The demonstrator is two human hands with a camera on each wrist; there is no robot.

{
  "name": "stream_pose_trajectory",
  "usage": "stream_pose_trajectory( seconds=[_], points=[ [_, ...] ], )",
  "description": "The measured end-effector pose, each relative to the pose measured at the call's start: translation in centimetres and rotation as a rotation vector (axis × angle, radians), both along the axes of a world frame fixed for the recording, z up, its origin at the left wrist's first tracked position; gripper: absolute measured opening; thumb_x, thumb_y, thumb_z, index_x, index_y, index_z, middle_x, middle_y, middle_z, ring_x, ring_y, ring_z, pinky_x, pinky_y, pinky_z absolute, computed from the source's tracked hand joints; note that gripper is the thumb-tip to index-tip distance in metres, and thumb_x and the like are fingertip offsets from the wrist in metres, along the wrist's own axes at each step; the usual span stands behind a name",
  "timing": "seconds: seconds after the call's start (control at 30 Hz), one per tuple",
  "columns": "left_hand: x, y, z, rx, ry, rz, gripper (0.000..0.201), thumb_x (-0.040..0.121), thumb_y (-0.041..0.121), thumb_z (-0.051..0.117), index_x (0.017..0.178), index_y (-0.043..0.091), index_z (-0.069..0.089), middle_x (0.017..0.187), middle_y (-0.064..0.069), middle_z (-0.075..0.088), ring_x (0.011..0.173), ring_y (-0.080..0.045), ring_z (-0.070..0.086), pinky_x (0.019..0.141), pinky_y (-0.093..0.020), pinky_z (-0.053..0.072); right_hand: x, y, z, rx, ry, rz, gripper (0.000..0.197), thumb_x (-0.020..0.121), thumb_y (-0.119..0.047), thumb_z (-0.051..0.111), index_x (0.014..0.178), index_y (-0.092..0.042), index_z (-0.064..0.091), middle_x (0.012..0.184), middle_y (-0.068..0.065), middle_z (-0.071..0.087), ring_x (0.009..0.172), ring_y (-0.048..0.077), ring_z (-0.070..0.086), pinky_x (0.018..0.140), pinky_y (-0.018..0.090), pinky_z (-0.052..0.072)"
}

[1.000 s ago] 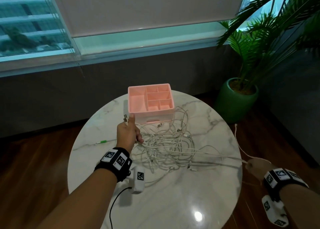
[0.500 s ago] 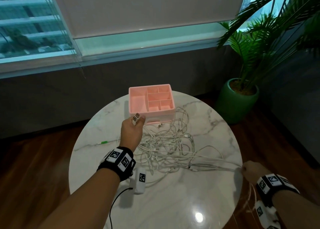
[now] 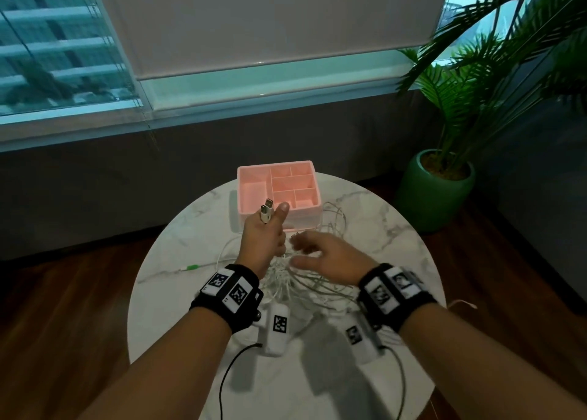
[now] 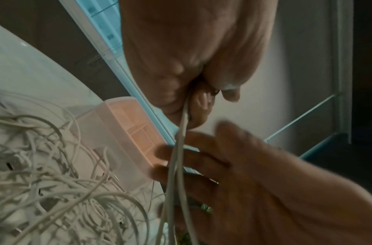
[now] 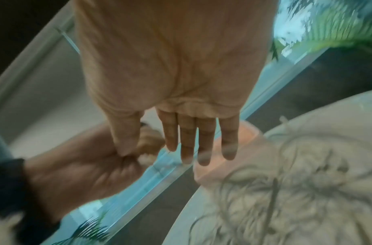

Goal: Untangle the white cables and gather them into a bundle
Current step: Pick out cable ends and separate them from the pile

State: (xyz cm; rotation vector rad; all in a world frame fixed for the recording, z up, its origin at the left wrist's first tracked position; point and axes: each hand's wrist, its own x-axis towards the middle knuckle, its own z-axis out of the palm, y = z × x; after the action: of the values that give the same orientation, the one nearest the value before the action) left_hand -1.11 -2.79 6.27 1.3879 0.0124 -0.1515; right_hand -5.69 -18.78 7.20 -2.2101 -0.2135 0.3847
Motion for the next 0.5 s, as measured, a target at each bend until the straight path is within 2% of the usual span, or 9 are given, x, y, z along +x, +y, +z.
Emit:
stream_pose_trajectory(
  seconds=[0.07, 0.13, 0.23, 0.3, 0.33, 0.37, 0.4, 0.47, 0.5],
  points=[
    [-0.1, -0.1, 0.3, -0.048, 0.024, 0.010, 0.028, 0.103, 0.035, 0.057, 0.080, 0.020, 0.053, 0.058, 0.002, 0.027, 0.046, -0.011, 0.027, 0.041, -0.022, 0.028, -0.2, 3.2, -0.7, 0.167, 0.061, 0.026, 0.024, 0.097, -0.031, 0.062, 0.119, -0.023, 0.056, 0.100, -0.003, 0.068, 0.089, 0.017, 0.067, 0.085, 0.035, 0.054],
    [0.1, 0.4, 0.4, -0.095, 0.069, 0.040, 0.038, 0.103, 0.039, 0.055, 0.073, 0.018, 0.046, 0.059, 0.000, 0.026, 0.047, -0.012, 0.026, 0.043, -0.024, 0.028, -0.1, 4.8, -2.2, 0.292, 0.087, -0.031, 0.006, 0.102, -0.024, 0.054, 0.107, -0.020, 0.056, 0.073, -0.001, 0.061, 0.063, 0.017, 0.058, 0.067, 0.038, 0.048],
    [0.2, 1.6, 0.4, -0.198, 0.165, 0.067, 0.048, 0.099, 0.054, 0.054, 0.070, 0.018, 0.041, 0.059, -0.001, 0.024, 0.048, -0.014, 0.023, 0.049, -0.027, 0.024, 0.3, 5.1, -3.1, 0.142, 0.007, -0.014, 0.019, 0.103, -0.031, 0.051, 0.108, -0.018, 0.063, 0.063, -0.013, 0.048, 0.052, 0.000, 0.042, 0.060, 0.027, 0.035],
    [0.1, 2.3, 0.3, -0.290, 0.252, 0.057, 0.060, 0.084, 0.074, 0.053, 0.067, 0.018, 0.044, 0.057, 0.001, 0.025, 0.047, -0.013, 0.021, 0.049, -0.026, 0.024, 0.5, 5.0, -2.8, 0.047, -0.015, 0.032, 0.025, 0.103, -0.033, 0.050, 0.113, -0.015, 0.065, 0.060, -0.012, 0.046, 0.046, -0.002, 0.042, 0.056, 0.025, 0.032],
    [0.1, 2.5, 0.2, -0.334, 0.289, 0.050, 0.065, 0.078, 0.081, 0.051, 0.064, 0.018, 0.044, 0.056, 0.001, 0.025, 0.046, -0.013, 0.021, 0.048, -0.026, 0.024, 0.6, 5.0, -2.7, 0.008, -0.023, 0.051, 0.026, 0.103, -0.033, 0.050, 0.114, -0.015, 0.066, 0.060, -0.011, 0.048, 0.046, -0.002, 0.044, 0.056, 0.026, 0.033],
    [0.2, 2.6, 0.1, -0.361, 0.315, 0.054, 0.066, 0.080, 0.081, 0.049, 0.063, 0.018, 0.043, 0.055, 0.002, 0.025, 0.045, -0.013, 0.020, 0.047, -0.025, 0.024, 0.7, 4.9, -2.7, -0.022, -0.030, 0.067, 0.027, 0.103, -0.034, 0.050, 0.114, -0.016, 0.066, 0.061, -0.009, 0.052, 0.049, -0.001, 0.048, 0.056, 0.029, 0.036],
    [0.3, 2.7, 0.1, -0.366, 0.331, 0.067, 0.064, 0.087, 0.075, 0.049, 0.061, 0.017, 0.041, 0.055, 0.001, 0.024, 0.044, -0.013, 0.020, 0.046, -0.025, 0.024, 0.8, 4.8, -2.8, -0.040, -0.037, 0.079, 0.027, 0.102, -0.035, 0.050, 0.113, -0.017, 0.066, 0.066, -0.002, 0.059, 0.057, 0.006, 0.055, 0.061, 0.035, 0.041],
    [0.5, 2.6, 0.1, -0.361, 0.337, 0.086, 0.052, 0.097, 0.051, 0.048, 0.061, 0.017, 0.037, 0.054, 0.001, 0.022, 0.042, -0.013, 0.018, 0.044, -0.024, 0.022, 0.9, 4.8, -3.0, -0.048, -0.050, 0.074, 0.029, 0.100, -0.040, 0.049, 0.110, -0.019, 0.067, 0.082, 0.011, 0.069, 0.075, 0.025, 0.064, 0.072, 0.043, 0.050],
    [0.5, 2.5, 0.2, -0.364, 0.332, 0.090, 0.047, 0.098, 0.042, 0.046, 0.060, 0.016, 0.036, 0.053, 0.001, 0.022, 0.042, -0.013, 0.018, 0.044, -0.023, 0.021, 0.8, 4.8, -2.9, -0.040, -0.047, 0.066, 0.031, 0.099, -0.042, 0.049, 0.107, -0.018, 0.067, 0.085, 0.011, 0.070, 0.077, 0.026, 0.065, 0.074, 0.044, 0.051]
  ],
)
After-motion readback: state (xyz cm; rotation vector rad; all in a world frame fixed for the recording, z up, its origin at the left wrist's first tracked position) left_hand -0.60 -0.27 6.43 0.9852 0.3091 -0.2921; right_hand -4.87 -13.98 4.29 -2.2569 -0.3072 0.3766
